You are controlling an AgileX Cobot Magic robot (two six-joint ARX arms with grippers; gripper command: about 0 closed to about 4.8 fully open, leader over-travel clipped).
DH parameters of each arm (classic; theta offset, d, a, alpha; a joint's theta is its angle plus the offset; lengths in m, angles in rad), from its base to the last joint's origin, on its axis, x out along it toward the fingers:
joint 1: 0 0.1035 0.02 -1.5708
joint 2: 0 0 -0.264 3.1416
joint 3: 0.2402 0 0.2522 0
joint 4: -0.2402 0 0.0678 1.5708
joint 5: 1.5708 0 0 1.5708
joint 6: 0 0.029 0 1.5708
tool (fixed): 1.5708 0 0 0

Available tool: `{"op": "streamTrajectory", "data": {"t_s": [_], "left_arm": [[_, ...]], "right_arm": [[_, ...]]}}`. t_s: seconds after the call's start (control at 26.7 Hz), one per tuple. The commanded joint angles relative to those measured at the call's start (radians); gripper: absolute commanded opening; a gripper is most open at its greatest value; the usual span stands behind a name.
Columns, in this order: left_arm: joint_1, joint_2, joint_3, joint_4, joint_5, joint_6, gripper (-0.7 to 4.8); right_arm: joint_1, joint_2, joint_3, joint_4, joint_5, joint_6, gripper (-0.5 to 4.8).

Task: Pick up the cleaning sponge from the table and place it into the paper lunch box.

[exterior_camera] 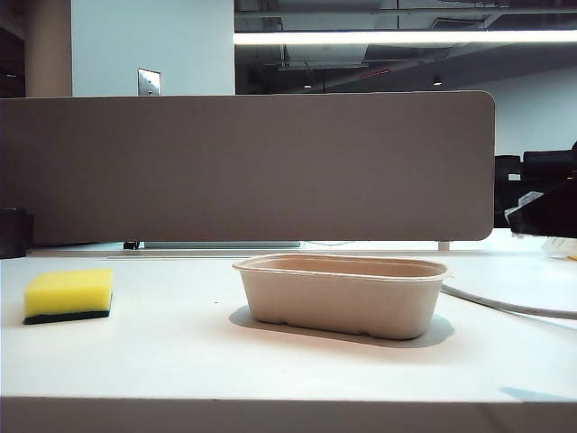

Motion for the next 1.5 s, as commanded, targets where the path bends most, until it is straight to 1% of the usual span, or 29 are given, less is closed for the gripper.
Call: {"op": "streamTrajectory", "data": {"t_s": [0.04, 1.24, 1.27, 1.35, 1.42, 1.46, 1.5], "left_arm": [[0.001, 0.001, 0.001, 0.013, 0.003, 0.001, -0.04], [0.000, 0.000, 0.001, 0.013, 0.003, 0.000, -0.04], [0.000, 0.000, 0.001, 0.014, 0.005, -0.011, -0.04], [0.000, 0.001, 0.001, 0.026, 0.017, -0.065, -0.04], [0.000, 0.001, 0.001, 0.094, 0.059, -0.146, -0.04], [0.000, 0.001, 0.001, 0.143, 0.091, -0.210, -0.04], [0.000, 0.001, 0.001, 0.185, 0.111, -0.256, -0.05]], "right_arm": [[0.002, 0.000, 0.002, 0.018, 0.001, 0.001, -0.05], [0.002, 0.000, 0.002, 0.017, 0.001, 0.000, -0.05], [0.002, 0.000, 0.002, 0.017, 0.001, 0.001, -0.05], [0.002, 0.000, 0.002, 0.017, 0.001, 0.000, -0.05], [0.002, 0.000, 0.002, 0.017, 0.001, 0.001, -0.05], [0.002, 0.000, 0.002, 0.018, 0.001, 0.001, -0.05], [0.002, 0.000, 0.002, 0.017, 0.001, 0.001, -0.05]]}}
